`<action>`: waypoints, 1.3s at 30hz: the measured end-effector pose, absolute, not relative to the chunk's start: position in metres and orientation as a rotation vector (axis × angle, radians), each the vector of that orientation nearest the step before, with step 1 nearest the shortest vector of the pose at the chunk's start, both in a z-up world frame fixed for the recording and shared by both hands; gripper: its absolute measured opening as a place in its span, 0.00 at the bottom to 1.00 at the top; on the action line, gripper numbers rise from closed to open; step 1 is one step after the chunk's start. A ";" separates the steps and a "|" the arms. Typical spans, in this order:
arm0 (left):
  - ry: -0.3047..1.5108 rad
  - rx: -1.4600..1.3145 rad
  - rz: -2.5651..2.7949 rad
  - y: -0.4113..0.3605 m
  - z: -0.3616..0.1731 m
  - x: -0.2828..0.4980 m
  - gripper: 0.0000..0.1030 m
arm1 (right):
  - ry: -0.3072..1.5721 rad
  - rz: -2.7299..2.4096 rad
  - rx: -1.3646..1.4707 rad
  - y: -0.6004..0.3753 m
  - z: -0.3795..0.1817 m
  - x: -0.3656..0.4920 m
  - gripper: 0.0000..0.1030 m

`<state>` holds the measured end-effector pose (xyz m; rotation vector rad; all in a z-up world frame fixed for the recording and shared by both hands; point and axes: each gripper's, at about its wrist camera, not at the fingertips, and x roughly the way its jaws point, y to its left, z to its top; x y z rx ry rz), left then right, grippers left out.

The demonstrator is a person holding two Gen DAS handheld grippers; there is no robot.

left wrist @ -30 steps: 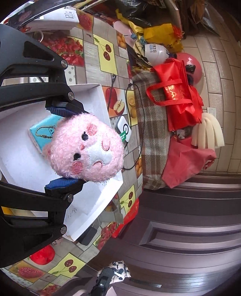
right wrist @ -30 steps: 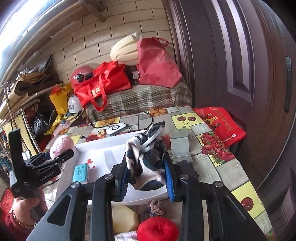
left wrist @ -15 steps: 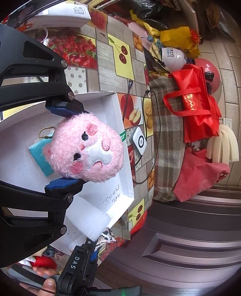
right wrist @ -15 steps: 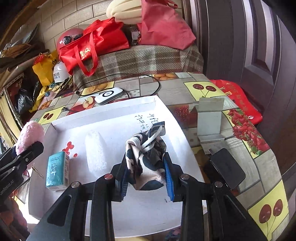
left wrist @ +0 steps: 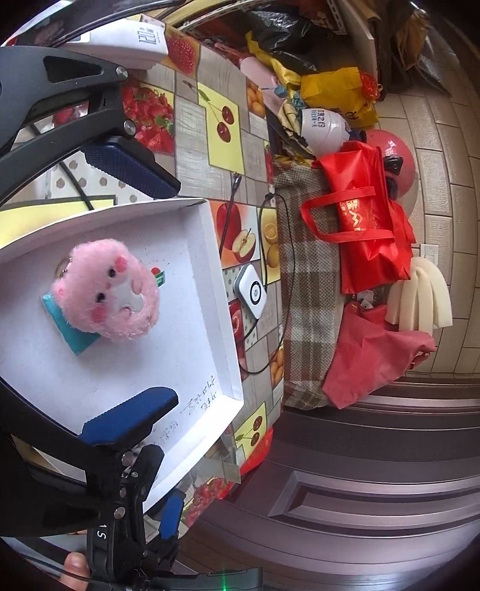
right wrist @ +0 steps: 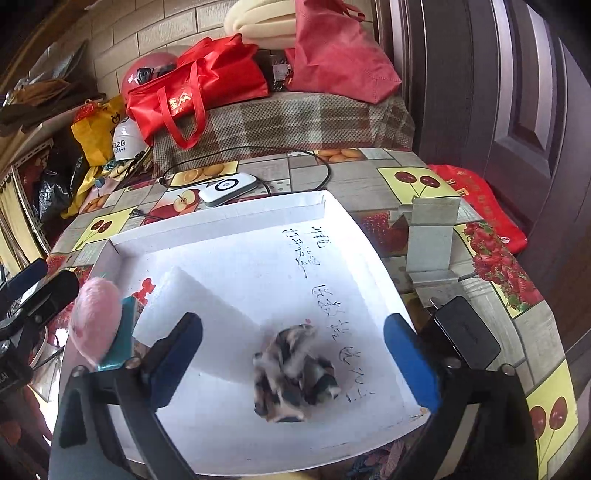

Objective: Organize soft objects
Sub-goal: 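Open both tools and withdraw them from the white box, then grasp a white foam strip with left tool while right tool grasps the red plush apple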

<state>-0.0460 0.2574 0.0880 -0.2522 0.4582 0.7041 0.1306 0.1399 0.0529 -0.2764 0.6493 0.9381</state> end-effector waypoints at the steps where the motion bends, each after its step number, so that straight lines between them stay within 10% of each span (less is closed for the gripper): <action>1: 0.451 -0.247 0.707 0.257 0.089 -0.047 1.00 | 0.641 0.935 -0.278 0.140 0.053 0.129 1.00; 22: 0.293 -0.135 0.596 0.225 0.150 -0.104 1.00 | 0.508 0.925 -0.102 0.058 0.087 0.122 1.00; 33: 0.529 -0.134 0.430 0.189 0.078 -0.160 1.00 | 0.585 0.911 -0.119 -0.033 0.057 0.129 1.00; 39: 0.660 -0.224 0.336 0.189 0.040 -0.150 0.79 | 0.722 0.962 -0.128 -0.027 0.028 0.136 1.00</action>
